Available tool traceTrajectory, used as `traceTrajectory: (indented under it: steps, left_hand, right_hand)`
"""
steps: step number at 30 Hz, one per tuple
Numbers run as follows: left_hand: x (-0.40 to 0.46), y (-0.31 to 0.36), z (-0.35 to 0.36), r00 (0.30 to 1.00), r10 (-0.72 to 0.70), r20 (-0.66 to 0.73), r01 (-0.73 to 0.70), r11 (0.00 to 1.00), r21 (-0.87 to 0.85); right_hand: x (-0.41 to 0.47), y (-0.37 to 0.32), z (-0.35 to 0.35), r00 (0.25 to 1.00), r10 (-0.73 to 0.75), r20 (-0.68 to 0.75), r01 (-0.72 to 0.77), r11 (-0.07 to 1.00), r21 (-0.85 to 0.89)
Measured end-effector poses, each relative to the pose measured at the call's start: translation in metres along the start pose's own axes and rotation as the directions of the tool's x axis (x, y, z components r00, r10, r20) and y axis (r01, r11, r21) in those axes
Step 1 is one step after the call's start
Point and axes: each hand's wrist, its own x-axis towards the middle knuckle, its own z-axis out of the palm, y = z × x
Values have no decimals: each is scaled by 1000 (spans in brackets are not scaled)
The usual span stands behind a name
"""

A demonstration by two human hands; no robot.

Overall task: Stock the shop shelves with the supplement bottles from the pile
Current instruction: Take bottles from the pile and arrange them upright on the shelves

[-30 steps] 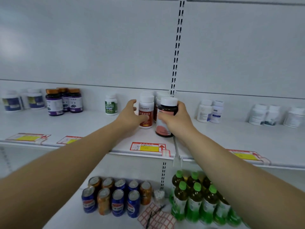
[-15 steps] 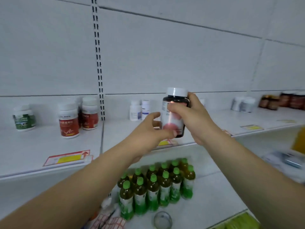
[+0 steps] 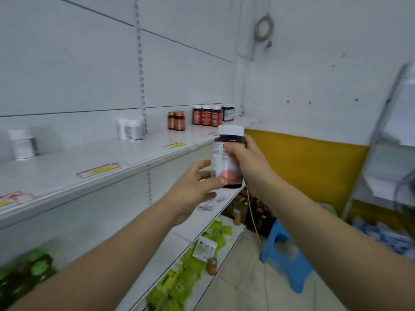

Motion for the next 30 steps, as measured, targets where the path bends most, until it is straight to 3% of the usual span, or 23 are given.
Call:
traceTrajectory:
  steps: [9, 22, 25, 30]
  left_hand:
    - [201, -40, 114, 989, 13, 147, -22, 998, 61]
    - [536, -45, 101, 996, 74, 39, -83, 929, 361]
    - [598, -40, 84, 999, 19, -38, 5, 823, 568]
    - [680, -44, 78, 978, 42, -203, 166, 425, 890]
  right_hand:
    - [144, 62, -147, 995, 2, -97, -10, 997, -77]
    - [478, 151, -210, 998, -61, 25, 64, 987, -148]
    - [552, 165, -219, 997, -55, 54, 64, 982, -176]
    - [670, 207, -230, 993, -43, 109, 57, 990, -128]
